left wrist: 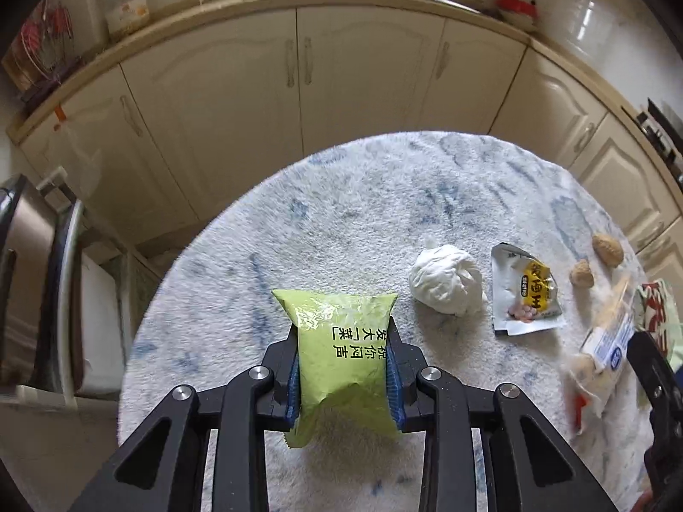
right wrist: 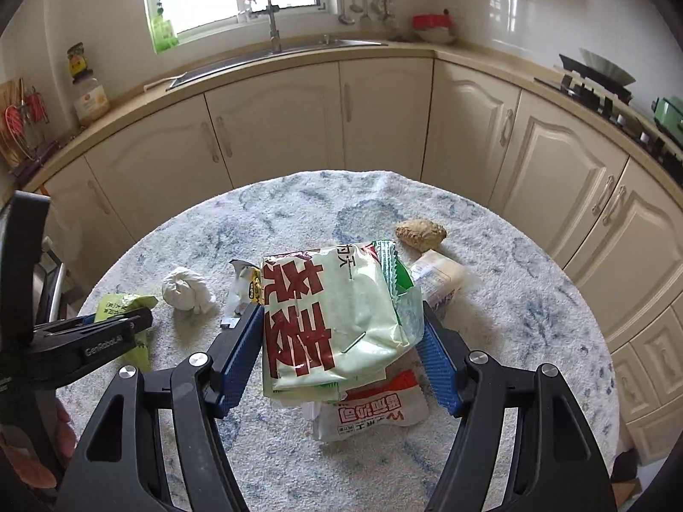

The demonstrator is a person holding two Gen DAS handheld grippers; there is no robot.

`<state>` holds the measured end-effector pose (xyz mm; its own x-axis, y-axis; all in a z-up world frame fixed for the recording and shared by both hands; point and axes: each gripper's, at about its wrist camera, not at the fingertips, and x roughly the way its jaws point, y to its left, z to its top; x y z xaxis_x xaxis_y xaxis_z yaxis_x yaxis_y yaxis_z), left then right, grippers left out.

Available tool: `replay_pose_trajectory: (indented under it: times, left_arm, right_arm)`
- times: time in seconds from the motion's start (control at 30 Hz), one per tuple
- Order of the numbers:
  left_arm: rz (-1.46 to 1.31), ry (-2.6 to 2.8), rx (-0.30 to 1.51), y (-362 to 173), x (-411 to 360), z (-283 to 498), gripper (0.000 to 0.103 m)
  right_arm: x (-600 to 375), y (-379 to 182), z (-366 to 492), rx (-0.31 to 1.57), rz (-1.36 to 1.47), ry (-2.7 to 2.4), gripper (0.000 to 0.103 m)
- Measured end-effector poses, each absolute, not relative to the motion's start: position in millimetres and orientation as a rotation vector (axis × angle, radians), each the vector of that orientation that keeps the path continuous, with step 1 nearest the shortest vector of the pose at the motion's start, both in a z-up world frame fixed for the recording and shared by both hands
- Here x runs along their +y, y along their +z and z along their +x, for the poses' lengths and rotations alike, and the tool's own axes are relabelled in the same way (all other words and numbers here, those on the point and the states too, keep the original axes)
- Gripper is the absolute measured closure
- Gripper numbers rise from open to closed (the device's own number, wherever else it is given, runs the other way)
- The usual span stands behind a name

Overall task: Collect trash
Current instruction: 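Lift the noodle bag with the right gripper while the left grasps the green bag, then carry both bags to the blue bucket and open both grippers over it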

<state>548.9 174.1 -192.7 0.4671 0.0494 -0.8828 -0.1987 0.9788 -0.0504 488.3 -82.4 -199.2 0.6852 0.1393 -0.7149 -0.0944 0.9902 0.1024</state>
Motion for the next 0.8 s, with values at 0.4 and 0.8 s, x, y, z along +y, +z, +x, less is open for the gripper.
replay_pose_trajectory:
  times: [0.4, 0.8]
  left_arm:
    - [-0.084, 0.068, 0.956, -117.2, 132.9, 466.6, 0.075]
    - [0.014, -0.151, 0.876, -65.4, 34.0, 372.8, 0.075]
  right_arm:
    - [-120.3, -175.5, 425.3, 0.764, 0.116, 0.067, 0.033]
    - [-211.7, -149.6, 329.3, 0.695, 0.192, -0.096, 0.033]
